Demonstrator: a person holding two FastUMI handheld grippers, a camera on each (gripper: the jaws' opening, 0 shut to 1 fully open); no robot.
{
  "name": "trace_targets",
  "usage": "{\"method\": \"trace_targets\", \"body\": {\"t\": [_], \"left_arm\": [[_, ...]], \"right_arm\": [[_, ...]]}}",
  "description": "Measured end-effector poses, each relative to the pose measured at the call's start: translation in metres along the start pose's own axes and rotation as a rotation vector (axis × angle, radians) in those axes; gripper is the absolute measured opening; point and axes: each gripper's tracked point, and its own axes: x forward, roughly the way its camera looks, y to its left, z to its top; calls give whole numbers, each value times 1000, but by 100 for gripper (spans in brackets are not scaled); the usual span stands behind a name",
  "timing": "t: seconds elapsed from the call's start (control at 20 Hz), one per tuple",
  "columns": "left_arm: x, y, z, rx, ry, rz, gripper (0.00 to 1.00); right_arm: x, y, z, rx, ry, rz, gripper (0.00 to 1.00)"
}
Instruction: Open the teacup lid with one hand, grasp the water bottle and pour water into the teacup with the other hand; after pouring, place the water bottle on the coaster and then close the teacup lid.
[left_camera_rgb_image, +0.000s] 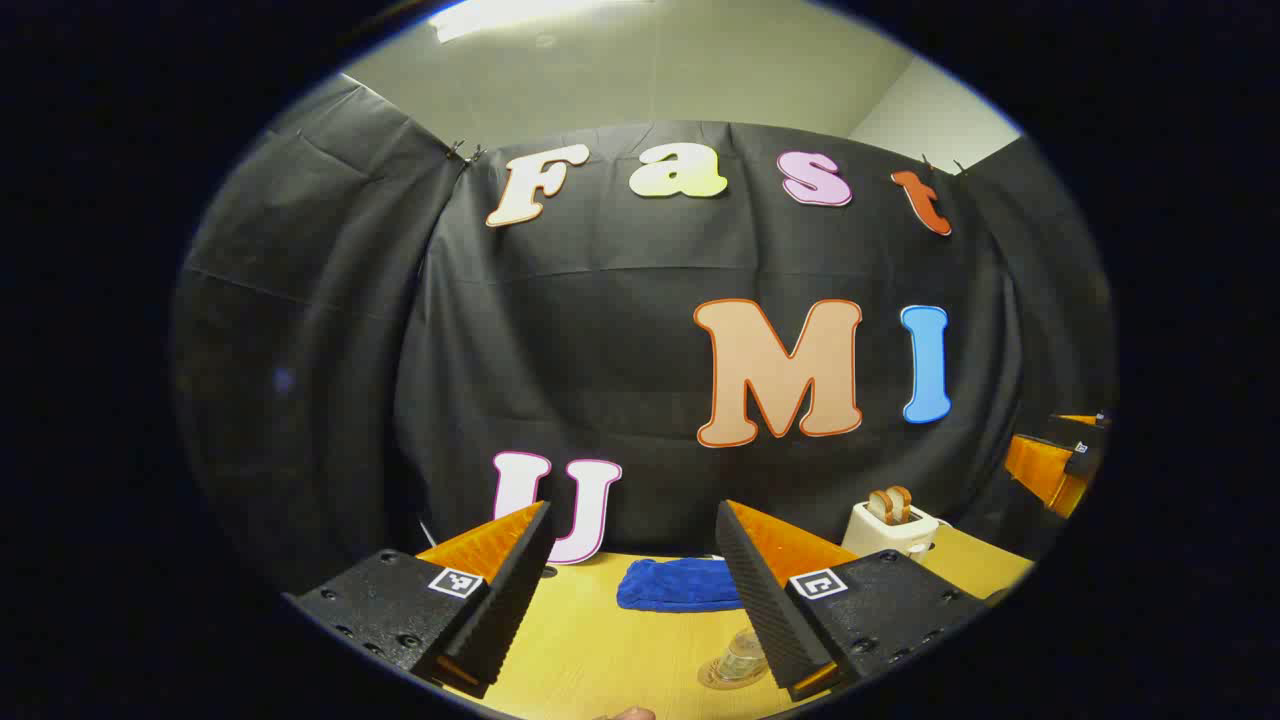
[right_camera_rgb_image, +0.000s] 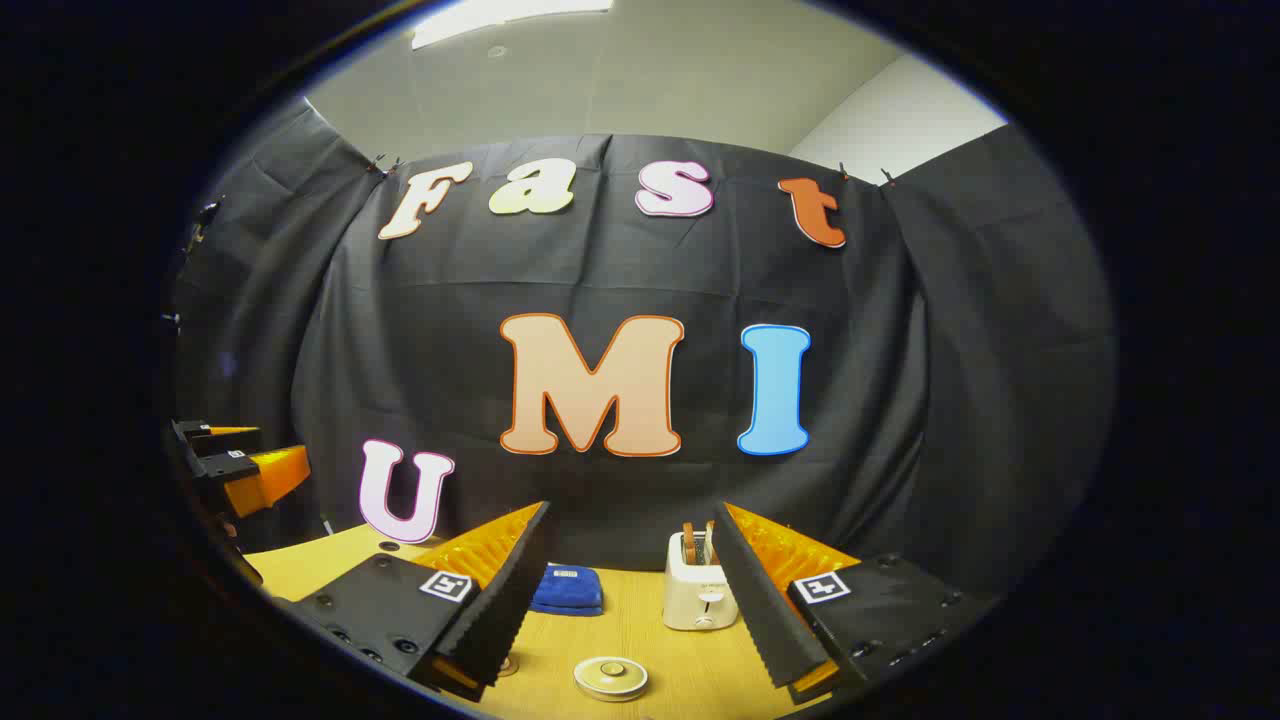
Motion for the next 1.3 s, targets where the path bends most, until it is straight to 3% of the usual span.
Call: {"method": "trace_targets", "body": {"t": [0.8, 0.85, 0.9, 1.05, 1.15, 1.3], "left_arm": [[-5, 17, 20, 69, -48, 43, 92], [-5, 20, 21, 71, -50, 51, 92], [-7, 23, 20, 72, -46, 56, 92], [-10, 36, 20, 81, -39, 85, 93], [-12, 44, 25, 97, -50, 105, 93], [-14, 52, 28, 115, -57, 126, 94]], "right_arm": [[17, 19, -27, -2, 72, 70, 100], [19, 21, -31, 7, 76, 80, 95], [22, 24, -34, 15, 80, 91, 99], [35, 23, -53, -7, 96, 99, 100], [44, 21, -74, -28, 126, 103, 95], [53, 21, -108, -44, 193, 117, 100]]}}
